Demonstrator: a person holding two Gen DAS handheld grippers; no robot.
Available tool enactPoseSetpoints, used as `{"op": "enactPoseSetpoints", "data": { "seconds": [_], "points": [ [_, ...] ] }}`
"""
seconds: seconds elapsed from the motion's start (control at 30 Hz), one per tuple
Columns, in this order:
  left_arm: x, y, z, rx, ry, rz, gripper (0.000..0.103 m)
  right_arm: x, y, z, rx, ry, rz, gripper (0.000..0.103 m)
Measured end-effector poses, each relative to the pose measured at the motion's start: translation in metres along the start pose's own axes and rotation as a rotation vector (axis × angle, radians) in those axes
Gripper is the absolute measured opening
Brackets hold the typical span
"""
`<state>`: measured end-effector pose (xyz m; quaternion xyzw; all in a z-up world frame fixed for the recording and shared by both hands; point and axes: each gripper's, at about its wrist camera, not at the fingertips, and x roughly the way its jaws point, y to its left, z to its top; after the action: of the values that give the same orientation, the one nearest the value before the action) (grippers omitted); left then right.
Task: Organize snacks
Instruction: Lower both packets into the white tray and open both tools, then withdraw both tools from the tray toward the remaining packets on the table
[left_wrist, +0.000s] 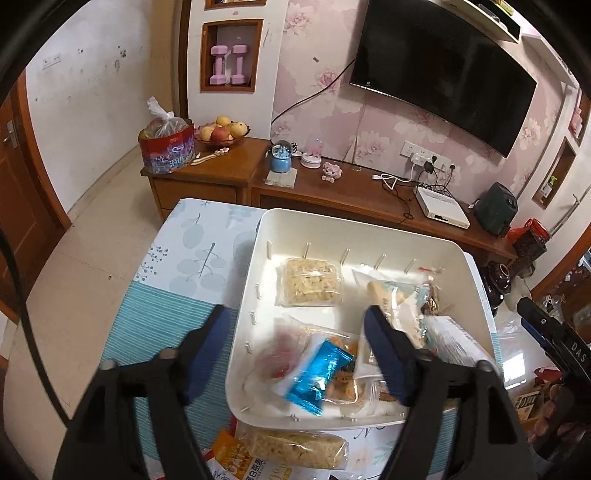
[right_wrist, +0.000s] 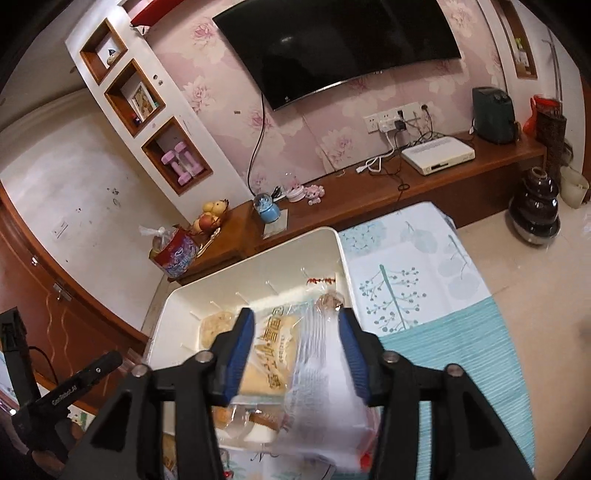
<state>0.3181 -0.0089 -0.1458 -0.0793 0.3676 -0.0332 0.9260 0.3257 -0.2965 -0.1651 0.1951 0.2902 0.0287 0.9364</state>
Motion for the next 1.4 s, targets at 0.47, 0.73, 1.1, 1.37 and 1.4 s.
{"op": "enactPoseSetpoints", "data": {
  "seconds": [0.47, 0.73, 1.1, 1.37, 1.4],
  "points": [
    [-0.032, 0.001, -0.025, -0.054, 0.013, 0.094, 0.081, -0.026, -0.006, -0.005, -0.034, 0.009, 0.047, 0.062],
    [-0.061, 0.006, -0.057, -0.144, -0.005, 0.153, 0.083, -0.053, -0.003, -0.016, -0.124, 0.022, 0.104, 0.062],
    [-0.092, 0.012, -0.098, -0.249, -0.018, 0.206, 0.086, -0.082, 0.002, -0.045, -0.273, 0.037, 0.132, 0.062],
    [-0.096, 0.026, -0.12, -0.33, 0.006, 0.231, 0.086, -0.091, 0.02, -0.07, -0.418, 0.048, 0.155, 0.063],
    [-0.096, 0.027, -0.122, -0.334, 0.011, 0.233, 0.086, -0.091, 0.023, -0.074, -0.44, 0.047, 0.161, 0.064]
  ]
}}
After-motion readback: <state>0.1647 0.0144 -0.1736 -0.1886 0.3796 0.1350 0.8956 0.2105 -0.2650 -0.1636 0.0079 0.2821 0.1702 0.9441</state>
